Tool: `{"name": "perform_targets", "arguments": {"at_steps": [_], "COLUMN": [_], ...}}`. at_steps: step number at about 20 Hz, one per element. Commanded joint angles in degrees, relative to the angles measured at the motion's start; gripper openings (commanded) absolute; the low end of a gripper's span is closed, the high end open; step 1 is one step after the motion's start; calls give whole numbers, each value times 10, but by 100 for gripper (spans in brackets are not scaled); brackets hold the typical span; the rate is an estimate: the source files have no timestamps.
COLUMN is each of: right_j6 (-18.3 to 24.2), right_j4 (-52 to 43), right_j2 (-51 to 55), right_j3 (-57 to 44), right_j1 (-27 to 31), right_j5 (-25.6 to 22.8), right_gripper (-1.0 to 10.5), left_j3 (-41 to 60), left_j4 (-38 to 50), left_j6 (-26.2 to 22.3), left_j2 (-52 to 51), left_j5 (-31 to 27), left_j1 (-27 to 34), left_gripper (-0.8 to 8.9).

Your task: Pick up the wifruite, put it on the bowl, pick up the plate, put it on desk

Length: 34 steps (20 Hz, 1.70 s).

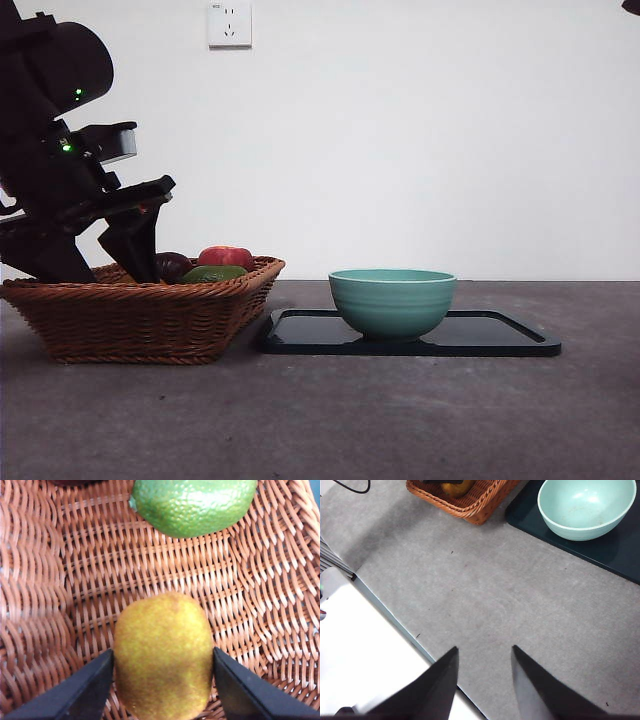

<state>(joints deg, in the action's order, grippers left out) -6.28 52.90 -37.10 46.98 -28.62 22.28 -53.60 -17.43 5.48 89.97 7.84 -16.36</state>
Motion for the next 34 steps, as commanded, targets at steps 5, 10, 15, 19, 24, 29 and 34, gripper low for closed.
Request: {"name": "perform_targets", "arguments": {"at_steps": [5,10,15,19,24,29,34], "right_j6": [-8,-8,-8,-13,-23,-23,-27], "right_j4": [-6,-9,-24,-28,-28,-27,-27], "right_j2": [-2,-2,-2,-2,-2,-2,-2], "right_j3": [6,6,6,6,6,6,6], "right_j1": [-5,-5,-5,-5,-5,-5,-5], "right_j5": [-2,-2,-2,-2,-2,-2,-2], "right_gripper": [170,170,170,170,170,170,170], "left_j3": [-29,-49,-49,-49,-49,-49,-49], "left_j4": [2,-59,-194,-339,-427,-428,-428], "left_j6": [2,1,-17,-68,-108,-108,-108], "left_j2": [-34,-185,-343,-423,-479,-487,-487], "left_j5": [2,105,208,245,250,250,250], "left_j1": [-2,-2,-8,-20,-32,-32,-32], "left_gripper": [468,467,465,465,464,464,464]}}
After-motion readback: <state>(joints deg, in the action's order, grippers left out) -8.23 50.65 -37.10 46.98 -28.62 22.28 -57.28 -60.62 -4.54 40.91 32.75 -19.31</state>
